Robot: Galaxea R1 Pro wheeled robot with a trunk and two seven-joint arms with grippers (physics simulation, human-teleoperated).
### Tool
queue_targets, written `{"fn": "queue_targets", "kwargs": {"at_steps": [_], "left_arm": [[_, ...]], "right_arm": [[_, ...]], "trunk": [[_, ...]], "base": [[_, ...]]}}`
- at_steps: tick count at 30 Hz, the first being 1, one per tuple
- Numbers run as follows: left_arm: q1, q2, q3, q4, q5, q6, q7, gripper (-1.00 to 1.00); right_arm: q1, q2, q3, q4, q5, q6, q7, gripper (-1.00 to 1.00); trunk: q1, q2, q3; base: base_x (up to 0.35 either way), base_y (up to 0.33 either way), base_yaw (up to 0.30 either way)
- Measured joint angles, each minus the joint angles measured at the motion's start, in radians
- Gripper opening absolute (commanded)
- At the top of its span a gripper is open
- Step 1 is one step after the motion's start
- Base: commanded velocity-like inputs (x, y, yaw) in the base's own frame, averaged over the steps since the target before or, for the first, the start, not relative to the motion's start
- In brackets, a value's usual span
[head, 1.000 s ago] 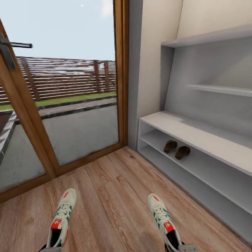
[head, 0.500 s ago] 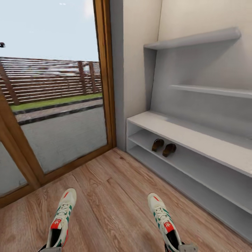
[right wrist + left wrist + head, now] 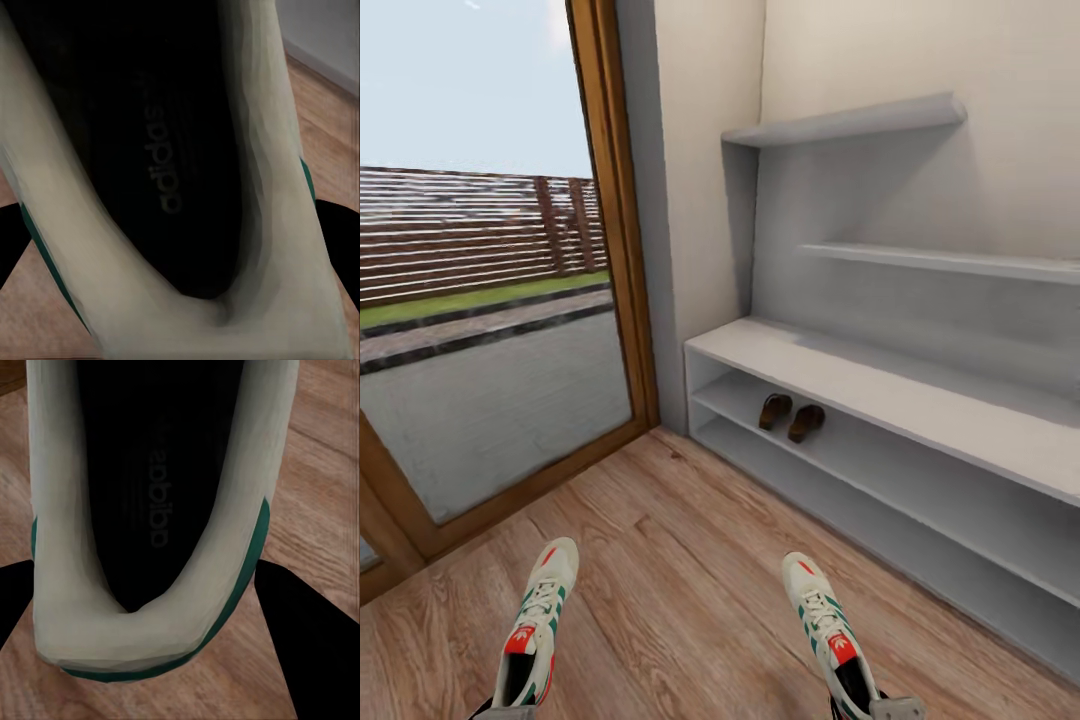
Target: Pick up the two gym shoes and the two sandals from the corridor floor and place them onto the hallstand (shoe rack) in the corridor, making sure they are on the rack and not on the floor. Arrange them so the two gym shoes are next to each other and the two sandals are next to each other.
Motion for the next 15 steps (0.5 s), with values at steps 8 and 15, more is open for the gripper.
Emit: {"fn": "queue_targets", "kwargs": {"at_steps": [8,15], "left_arm": [[0.0,0.0,0.001,0.0,0.001,0.0,0.0,-1.0],[0.0,0.0,0.0,0.0,0.001,0.0,0.0,-1.0]], "right_arm": [[0.0,0.0,0.0,0.002,0.0,0.0,0.0,-1.0],[0.0,0.0,0.0,0.001,0.0,-0.001,0.0,-1.0]], "trunk": [[0.0,0.0,0.004],[0.0,0.0,0.008]], "base": [[-0.16,0.087,-0.249],[-0.019,0.012,-0.249]]}}
